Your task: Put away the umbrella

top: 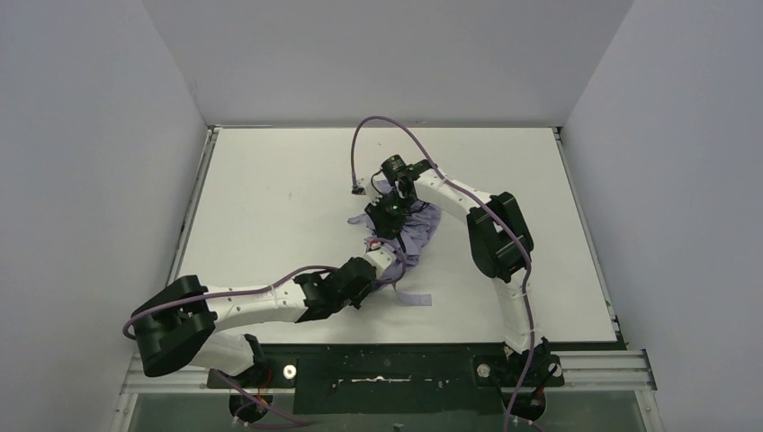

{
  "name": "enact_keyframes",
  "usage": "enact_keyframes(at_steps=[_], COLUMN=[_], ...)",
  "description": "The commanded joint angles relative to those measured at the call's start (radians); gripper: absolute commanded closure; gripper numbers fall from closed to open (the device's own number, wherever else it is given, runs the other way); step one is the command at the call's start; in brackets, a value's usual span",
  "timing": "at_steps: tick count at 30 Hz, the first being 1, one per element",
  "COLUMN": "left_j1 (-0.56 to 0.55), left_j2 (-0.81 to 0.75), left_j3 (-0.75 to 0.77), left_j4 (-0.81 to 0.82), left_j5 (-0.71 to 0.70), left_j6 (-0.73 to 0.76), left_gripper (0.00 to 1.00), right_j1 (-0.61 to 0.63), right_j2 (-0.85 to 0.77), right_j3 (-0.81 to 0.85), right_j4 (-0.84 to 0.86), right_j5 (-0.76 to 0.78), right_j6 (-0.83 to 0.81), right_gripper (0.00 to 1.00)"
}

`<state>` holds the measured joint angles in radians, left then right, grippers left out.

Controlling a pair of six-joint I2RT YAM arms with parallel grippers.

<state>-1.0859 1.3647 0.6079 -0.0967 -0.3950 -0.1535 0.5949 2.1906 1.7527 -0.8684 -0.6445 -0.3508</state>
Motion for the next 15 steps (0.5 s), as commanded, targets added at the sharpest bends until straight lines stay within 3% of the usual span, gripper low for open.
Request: enact_keyframes(at_steps=[1,8,15], left_j1=[0.034,0.128,0.121], left_j2=[-0.076,-0.141,-0.084], left_j3=[0.035,-0.003,-0.065], left_j4=[0.055,0.199,0.386], left_j5=[0.171,0.625,0.889], left_j6=[-0.047,-0.159,-0.25], left_gripper=[0.95,1.0,1.0], right_j1=[-0.012,-0.013,-0.018], right_j2=[0.001,-0.004,-0.004], right_j3=[0.04,0.03,0.029], right_j4=[-0.002,0.001,0.011], right_j5=[-0.001,0.012,0.029], right_j6=[0.012,0.017,0.041], right_gripper=[0.91,0.91,0.92])
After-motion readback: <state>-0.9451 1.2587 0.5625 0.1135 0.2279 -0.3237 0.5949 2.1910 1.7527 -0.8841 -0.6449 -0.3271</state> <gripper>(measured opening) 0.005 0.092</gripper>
